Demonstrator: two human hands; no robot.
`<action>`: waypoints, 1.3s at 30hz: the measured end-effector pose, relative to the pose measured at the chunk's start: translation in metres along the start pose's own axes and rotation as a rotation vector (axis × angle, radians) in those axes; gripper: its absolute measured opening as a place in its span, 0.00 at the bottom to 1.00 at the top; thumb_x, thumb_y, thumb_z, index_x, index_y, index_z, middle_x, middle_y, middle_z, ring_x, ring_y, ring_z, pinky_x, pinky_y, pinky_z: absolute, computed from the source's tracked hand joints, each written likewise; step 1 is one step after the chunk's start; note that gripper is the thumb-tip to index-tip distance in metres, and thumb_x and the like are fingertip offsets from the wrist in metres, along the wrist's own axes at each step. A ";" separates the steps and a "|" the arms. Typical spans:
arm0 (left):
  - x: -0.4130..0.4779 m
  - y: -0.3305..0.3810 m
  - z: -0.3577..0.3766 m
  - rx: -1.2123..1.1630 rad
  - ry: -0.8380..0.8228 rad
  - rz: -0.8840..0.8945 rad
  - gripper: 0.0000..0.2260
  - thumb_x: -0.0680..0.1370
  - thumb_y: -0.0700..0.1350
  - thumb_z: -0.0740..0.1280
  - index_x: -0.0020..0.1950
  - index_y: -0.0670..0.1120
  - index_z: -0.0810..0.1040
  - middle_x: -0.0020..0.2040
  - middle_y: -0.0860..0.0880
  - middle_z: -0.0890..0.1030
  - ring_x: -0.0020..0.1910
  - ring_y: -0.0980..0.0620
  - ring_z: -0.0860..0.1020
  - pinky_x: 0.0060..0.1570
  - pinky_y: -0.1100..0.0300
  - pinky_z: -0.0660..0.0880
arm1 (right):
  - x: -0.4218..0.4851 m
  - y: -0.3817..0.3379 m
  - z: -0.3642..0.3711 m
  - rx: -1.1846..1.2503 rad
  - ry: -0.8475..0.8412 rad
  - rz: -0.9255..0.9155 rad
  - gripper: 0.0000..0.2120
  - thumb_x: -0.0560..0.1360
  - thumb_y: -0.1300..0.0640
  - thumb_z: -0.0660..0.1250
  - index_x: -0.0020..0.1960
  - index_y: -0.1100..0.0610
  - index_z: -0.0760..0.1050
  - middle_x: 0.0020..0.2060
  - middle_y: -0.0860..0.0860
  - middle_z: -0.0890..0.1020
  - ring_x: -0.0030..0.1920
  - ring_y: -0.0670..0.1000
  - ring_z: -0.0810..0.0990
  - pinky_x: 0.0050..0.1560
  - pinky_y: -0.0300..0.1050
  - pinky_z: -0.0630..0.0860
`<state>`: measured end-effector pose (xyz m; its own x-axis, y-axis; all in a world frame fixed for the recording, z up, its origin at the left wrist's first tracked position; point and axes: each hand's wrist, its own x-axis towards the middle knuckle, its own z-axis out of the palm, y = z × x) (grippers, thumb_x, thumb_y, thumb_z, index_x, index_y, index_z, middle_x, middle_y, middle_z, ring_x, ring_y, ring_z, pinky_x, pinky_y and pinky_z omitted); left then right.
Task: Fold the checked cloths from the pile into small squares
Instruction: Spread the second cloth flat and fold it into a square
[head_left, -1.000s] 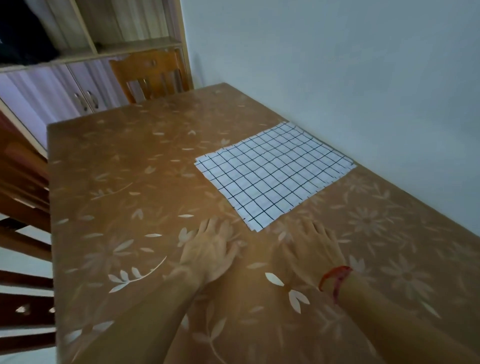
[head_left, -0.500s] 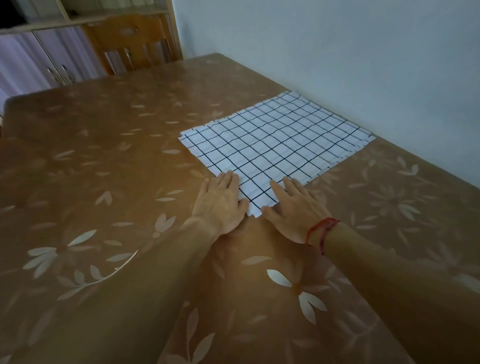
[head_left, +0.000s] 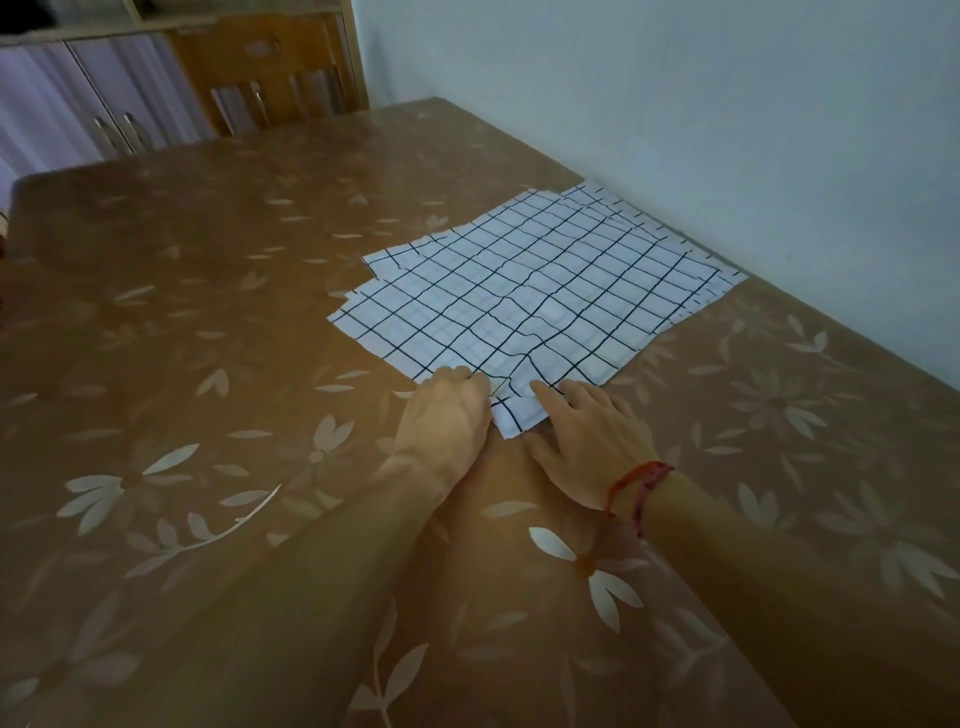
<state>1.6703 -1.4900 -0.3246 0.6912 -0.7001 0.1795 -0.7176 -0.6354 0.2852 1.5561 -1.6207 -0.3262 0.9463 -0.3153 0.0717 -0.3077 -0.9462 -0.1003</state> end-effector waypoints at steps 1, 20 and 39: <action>-0.003 0.002 -0.002 -0.012 0.003 -0.005 0.07 0.79 0.39 0.60 0.48 0.42 0.77 0.45 0.46 0.77 0.47 0.47 0.74 0.43 0.54 0.72 | -0.003 -0.001 -0.001 0.000 -0.001 0.000 0.27 0.77 0.45 0.56 0.75 0.50 0.60 0.68 0.52 0.71 0.69 0.53 0.66 0.67 0.50 0.63; -0.104 0.015 -0.062 -0.049 0.041 0.164 0.08 0.68 0.33 0.73 0.42 0.44 0.79 0.36 0.48 0.77 0.35 0.46 0.75 0.30 0.56 0.71 | -0.068 -0.028 -0.051 0.336 0.042 -0.008 0.18 0.71 0.59 0.56 0.50 0.61 0.82 0.47 0.54 0.84 0.50 0.56 0.81 0.51 0.54 0.78; -0.122 0.023 -0.086 0.027 0.024 0.216 0.12 0.62 0.33 0.75 0.38 0.44 0.75 0.31 0.48 0.75 0.29 0.46 0.73 0.27 0.55 0.71 | -0.099 -0.025 -0.056 0.195 0.045 -0.016 0.16 0.66 0.59 0.72 0.54 0.50 0.83 0.56 0.51 0.82 0.58 0.54 0.77 0.58 0.55 0.74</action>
<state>1.5767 -1.3909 -0.2592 0.5227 -0.8131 0.2562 -0.8511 -0.4801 0.2126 1.4648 -1.5706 -0.2752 0.9442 -0.3075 0.1182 -0.2637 -0.9205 -0.2885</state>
